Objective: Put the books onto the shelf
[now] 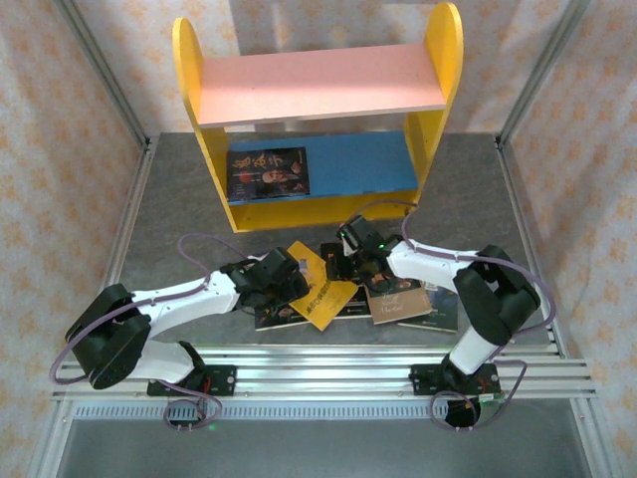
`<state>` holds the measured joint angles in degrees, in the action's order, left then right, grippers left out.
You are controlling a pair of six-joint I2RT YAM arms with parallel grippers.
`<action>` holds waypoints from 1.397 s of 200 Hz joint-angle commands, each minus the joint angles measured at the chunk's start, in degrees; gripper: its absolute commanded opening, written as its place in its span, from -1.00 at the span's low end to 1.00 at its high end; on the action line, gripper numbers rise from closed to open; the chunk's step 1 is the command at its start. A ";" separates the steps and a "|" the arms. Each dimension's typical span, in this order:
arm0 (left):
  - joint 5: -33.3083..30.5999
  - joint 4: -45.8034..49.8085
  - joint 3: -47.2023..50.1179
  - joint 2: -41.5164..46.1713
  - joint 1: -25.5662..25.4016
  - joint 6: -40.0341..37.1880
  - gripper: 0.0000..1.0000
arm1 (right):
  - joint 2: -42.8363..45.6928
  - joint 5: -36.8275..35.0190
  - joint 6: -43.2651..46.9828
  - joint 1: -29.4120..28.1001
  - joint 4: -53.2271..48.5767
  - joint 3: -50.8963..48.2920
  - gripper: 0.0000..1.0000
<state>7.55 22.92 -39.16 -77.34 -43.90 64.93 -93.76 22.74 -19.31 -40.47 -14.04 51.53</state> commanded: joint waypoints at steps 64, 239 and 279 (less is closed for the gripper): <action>1.59 -3.39 -4.36 -6.49 -0.37 -2.49 0.75 | 1.08 6.82 -3.47 -0.31 4.96 -6.55 -0.55; 3.09 -9.07 -10.75 -0.34 -0.35 -6.33 0.57 | 0.60 8.28 -3.45 -2.16 7.04 -8.69 -0.78; 3.04 -9.74 -9.75 0.25 -0.37 -6.21 0.39 | -0.39 8.89 -3.38 -2.16 7.05 -7.85 -0.75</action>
<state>7.88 24.99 -47.44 -77.80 -43.46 59.46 -91.33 29.58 -23.55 -40.47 -3.84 43.53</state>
